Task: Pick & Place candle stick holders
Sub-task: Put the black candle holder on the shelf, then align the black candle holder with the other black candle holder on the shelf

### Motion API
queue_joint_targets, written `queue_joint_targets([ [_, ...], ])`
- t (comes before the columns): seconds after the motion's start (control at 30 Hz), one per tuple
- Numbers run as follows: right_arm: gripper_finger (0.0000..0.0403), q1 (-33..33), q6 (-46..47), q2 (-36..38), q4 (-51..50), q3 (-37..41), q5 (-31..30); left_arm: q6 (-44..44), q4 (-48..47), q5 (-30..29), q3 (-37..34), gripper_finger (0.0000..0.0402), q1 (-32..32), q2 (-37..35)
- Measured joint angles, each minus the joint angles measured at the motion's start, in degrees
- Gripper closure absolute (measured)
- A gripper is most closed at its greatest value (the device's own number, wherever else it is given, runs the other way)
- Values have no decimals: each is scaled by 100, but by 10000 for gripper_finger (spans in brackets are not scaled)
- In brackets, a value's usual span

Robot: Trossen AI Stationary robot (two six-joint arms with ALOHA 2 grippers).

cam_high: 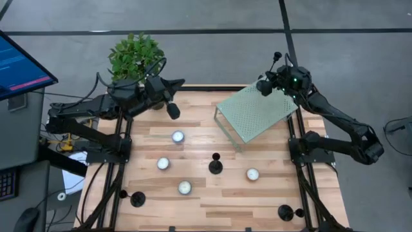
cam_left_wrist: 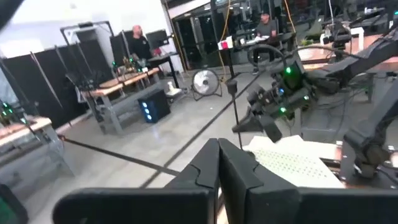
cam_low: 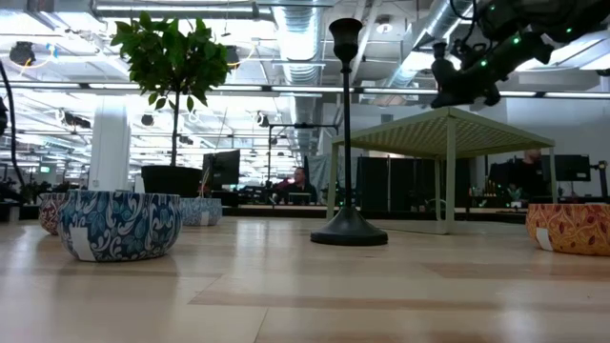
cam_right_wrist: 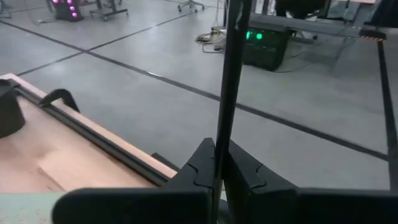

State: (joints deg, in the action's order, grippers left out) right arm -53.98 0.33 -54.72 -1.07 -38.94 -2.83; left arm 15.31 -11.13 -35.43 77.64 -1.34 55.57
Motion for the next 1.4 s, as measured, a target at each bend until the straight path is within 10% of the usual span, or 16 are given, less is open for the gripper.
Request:
queue_joint_targets([
  [0.67,329,-56,-78,4,-270,0,-15,-216,484,-9,-351,381,23,-179],
  [1.1,164,-95,-201,967,-1651,-221,-44,-705,-160,279,-344,265,-25,-100],
  [1.4,171,47,-274,2205,-3460,-772,-19,-2353,-1651,1281,-344,176,-26,263],
])
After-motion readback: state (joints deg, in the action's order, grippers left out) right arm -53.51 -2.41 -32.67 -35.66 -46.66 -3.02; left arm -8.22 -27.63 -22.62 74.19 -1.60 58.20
